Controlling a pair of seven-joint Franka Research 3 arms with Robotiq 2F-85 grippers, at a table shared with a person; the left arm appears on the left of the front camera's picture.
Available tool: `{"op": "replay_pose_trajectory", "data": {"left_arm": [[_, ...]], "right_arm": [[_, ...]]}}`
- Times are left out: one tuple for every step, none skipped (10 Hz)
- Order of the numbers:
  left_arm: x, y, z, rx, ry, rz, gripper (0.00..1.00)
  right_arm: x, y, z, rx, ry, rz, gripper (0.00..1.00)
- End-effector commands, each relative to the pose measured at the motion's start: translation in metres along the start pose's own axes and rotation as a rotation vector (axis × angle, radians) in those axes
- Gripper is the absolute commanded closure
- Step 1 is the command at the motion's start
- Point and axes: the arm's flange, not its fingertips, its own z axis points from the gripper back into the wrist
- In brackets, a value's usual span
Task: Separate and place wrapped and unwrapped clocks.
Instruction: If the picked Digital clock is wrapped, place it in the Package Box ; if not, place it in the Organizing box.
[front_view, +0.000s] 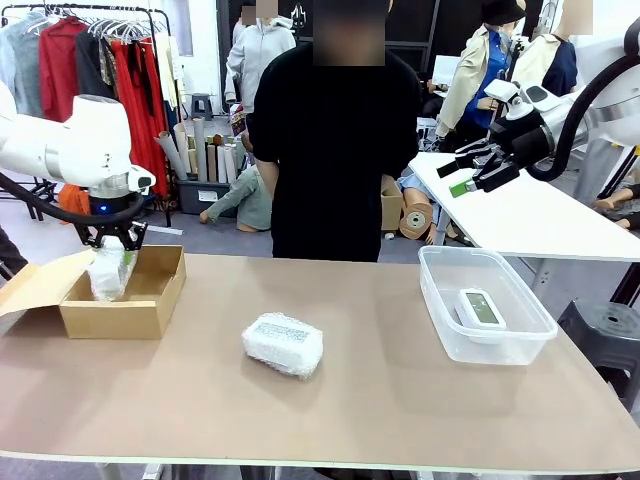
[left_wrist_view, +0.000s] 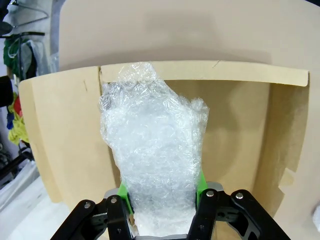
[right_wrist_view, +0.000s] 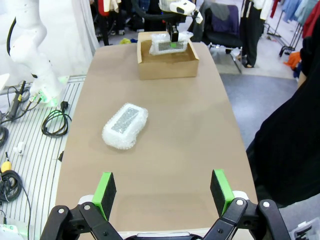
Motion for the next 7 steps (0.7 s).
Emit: {"op": "replay_pose_trajectory", "data": {"left_arm": [[0.004,0.006,0.002,0.086,0.039,0.025,1.0],[0.005,0.006,-0.003,0.109,0.056,0.01,1.0],[0.006,0.005,-0.008,0.121,0.058,0.001,1.0],[0.006,0.005,-0.012,0.119,0.067,-0.013,1.0],[0.005,0.002,-0.017,0.112,0.069,-0.023,1.0],[0.006,0.0,-0.021,0.11,0.077,-0.032,1.0],[0.007,-0.003,-0.024,0.103,0.072,-0.045,1.0]], "right_arm": [[0.001,0.001,0.001,-0.002,0.0,0.008,0.0],[0.001,0.001,0.001,-0.002,0.0,0.008,0.0],[0.001,0.001,0.001,-0.002,0.0,0.008,0.0],[0.001,0.001,0.001,-0.002,0.0,0.008,0.0],[0.001,0.001,0.001,-0.002,0.0,0.008,0.0],[0.001,0.001,0.001,-0.002,0.0,0.008,0.0],[0.001,0.001,0.001,-0.002,0.0,0.008,0.0]]}}
